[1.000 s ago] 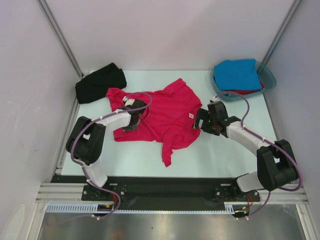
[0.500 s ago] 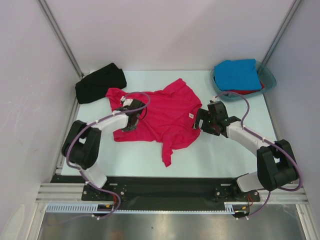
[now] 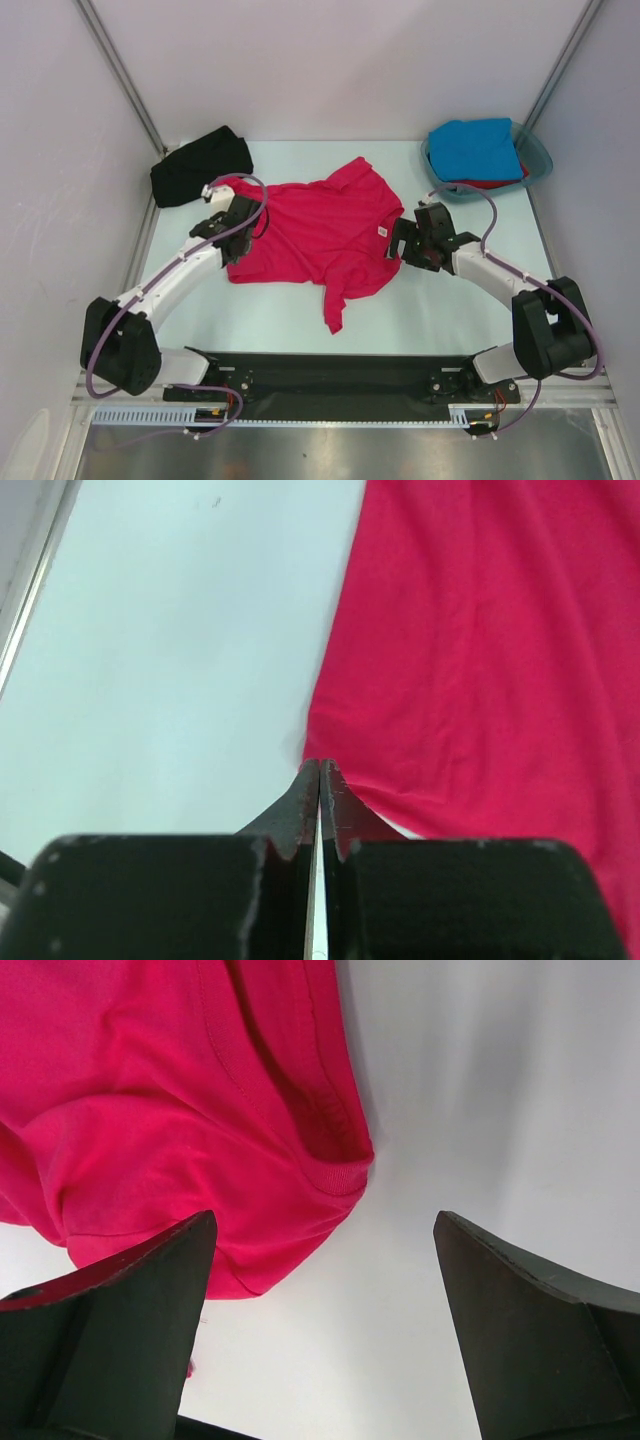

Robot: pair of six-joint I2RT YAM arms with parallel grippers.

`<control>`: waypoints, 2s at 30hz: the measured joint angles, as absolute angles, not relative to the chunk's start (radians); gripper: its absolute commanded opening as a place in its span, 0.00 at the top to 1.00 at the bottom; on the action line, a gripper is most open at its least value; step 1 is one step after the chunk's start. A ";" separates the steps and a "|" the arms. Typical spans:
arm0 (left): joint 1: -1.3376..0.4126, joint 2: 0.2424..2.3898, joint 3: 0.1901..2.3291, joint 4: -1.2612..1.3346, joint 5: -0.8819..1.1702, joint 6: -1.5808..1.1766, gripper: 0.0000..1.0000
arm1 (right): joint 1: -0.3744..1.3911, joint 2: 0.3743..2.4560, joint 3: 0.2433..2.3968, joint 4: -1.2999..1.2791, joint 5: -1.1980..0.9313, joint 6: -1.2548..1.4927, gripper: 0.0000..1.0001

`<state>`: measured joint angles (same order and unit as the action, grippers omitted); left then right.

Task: Fold and stack the t-shirts
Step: Flatten the tshirt out

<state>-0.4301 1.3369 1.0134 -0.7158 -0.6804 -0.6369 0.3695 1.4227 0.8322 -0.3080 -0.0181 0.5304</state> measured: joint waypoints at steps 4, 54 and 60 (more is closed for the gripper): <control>-0.414 1.359 0.964 -0.671 -0.588 -0.608 0.64 | 0.369 1.440 0.832 -0.308 -0.027 0.524 0.05; -0.415 1.669 0.928 -0.417 -0.353 -0.560 0.77 | 0.364 1.448 0.832 -0.309 -0.032 0.519 0.05; -0.416 1.673 0.928 -0.410 -0.364 -0.564 0.99 | 0.364 1.448 0.832 -0.309 -0.032 0.519 0.05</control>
